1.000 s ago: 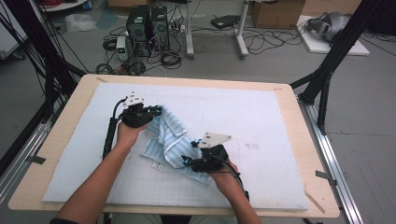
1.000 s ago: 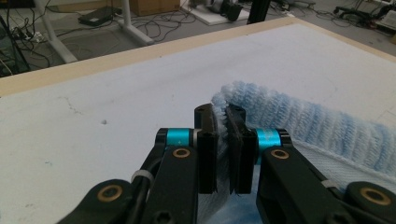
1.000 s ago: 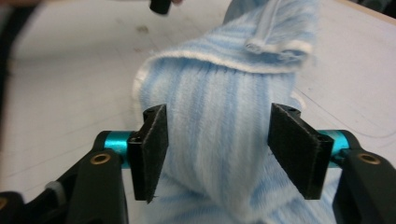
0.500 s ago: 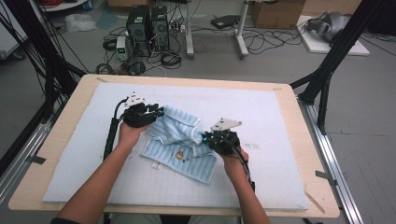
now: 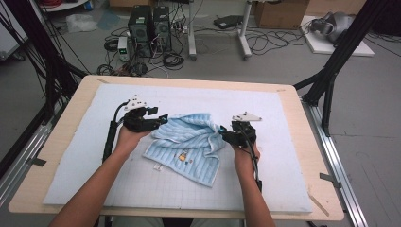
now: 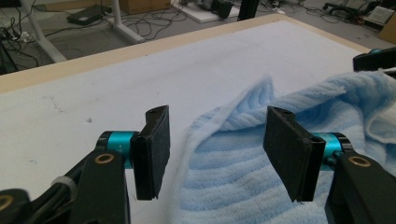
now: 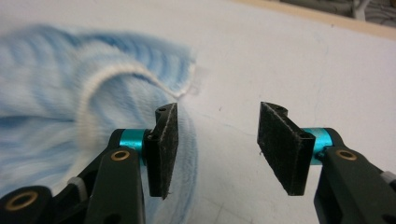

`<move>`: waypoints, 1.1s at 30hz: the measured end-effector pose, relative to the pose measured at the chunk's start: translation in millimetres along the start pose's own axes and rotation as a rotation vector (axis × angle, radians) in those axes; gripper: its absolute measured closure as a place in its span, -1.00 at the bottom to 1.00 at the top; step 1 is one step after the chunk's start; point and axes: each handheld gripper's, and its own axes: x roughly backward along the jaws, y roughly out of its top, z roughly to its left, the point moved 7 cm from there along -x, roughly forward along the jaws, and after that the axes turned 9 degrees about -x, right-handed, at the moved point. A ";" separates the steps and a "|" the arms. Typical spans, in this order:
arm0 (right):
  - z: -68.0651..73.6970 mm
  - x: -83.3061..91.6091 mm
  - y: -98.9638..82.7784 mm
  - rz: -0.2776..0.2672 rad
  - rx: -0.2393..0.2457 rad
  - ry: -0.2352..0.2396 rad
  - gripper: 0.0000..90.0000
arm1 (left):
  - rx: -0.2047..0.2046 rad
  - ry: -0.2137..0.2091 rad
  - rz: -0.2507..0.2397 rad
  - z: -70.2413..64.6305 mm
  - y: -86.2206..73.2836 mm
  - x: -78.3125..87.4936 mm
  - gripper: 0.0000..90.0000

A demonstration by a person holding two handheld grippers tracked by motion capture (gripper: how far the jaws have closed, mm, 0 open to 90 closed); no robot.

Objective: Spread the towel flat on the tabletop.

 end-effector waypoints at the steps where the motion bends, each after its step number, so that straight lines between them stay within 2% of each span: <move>1: 3.9 13.9 0.2 -0.042 0.023 0.014 0.02 | -0.003 -0.004 0.007 -0.7 -2.1 1.0 -0.09; 2: 3.9 13.9 0.2 -0.042 0.023 0.014 0.02 | -0.002 -0.005 0.010 -1.2 -4.4 1.1 -0.09; 3: 8.2 21.4 -1.3 -0.055 0.033 0.029 0.02 | -0.001 -0.006 0.017 -1.2 -7.2 1.2 -0.09; 6: 27.3 39.0 -10.8 -0.096 0.112 0.073 0.02 | 0.008 -0.023 0.039 -2.9 -14.6 -0.7 -0.08; 8: 42.2 44.2 -20.2 -0.088 0.159 0.119 0.04 | 0.010 -0.039 0.054 -5.9 -17.2 -3.6 -0.08; 10: 56.4 44.3 -29.4 -0.068 0.166 0.179 0.05 | 0.003 -0.046 0.059 -9.3 -17.6 -6.2 -0.08; 12: 67.6 37.5 -38.2 -0.024 0.168 0.227 0.03 | 0.003 -0.049 0.055 -12.2 -16.7 -8.1 -0.08; 13: 71.3 32.3 -42.4 0.005 0.182 0.233 0.03 | 0.003 -0.051 0.054 -13.4 -16.5 -8.8 -0.07; 14: 72.4 27.0 -46.3 0.034 0.206 0.215 0.07 | 0.001 -0.051 0.057 -14.1 -16.5 -9.0 -0.07; 15: 71.7 22.4 -49.1 0.062 0.229 0.189 0.23 | 0.002 -0.054 0.055 -15.1 -16.3 -9.6 -0.07; 16: 69.6 19.7 -50.3 0.074 0.247 0.169 0.45 | 0.002 -0.056 0.058 -15.7 -16.5 -9.6 -0.07; 17: 66.3 18.7 -50.3 0.078 0.263 0.150 0.76 | 0.000 -0.055 0.059 -15.7 -16.6 -9.7 -0.07; 18: 62.8 18.9 -49.5 0.076 0.269 0.139 0.90 | 0.001 -0.055 0.061 -15.6 -16.8 -9.7 -0.07; 19: 58.3 19.2 -47.6 0.067 0.276 0.124 0.95 | 0.002 -0.057 0.060 -15.5 -16.7 -9.6 -0.07; 20: 53.7 19.9 -46.0 0.066 0.277 0.112 0.95 | 0.003 -0.059 0.061 -15.7 -16.8 -9.5 -0.07; 23: 34.2 23.3 -38.4 0.045 0.266 0.032 0.95 | 0.000 -0.069 0.063 -17.9 -16.7 -10.3 -0.06; 26: 5.2 25.3 -31.9 0.020 0.194 -0.058 0.95 | -0.004 -0.083 0.066 -23.9 -15.8 -13.1 -0.06; 28: -12.6 26.5 -32.8 0.018 0.113 -0.086 0.91 | -0.010 -0.103 0.070 -30.2 -14.8 -16.4 -0.06; 30: -23.4 29.5 -35.3 0.006 0.041 -0.086 0.71 | -0.033 -0.125 0.086 -37.7 -14.9 -21.4 -0.06; 33: -22.8 35.1 -36.0 -0.017 0.024 -0.062 0.52 | -0.070 -0.148 0.131 -47.1 -18.2 -32.5 -0.09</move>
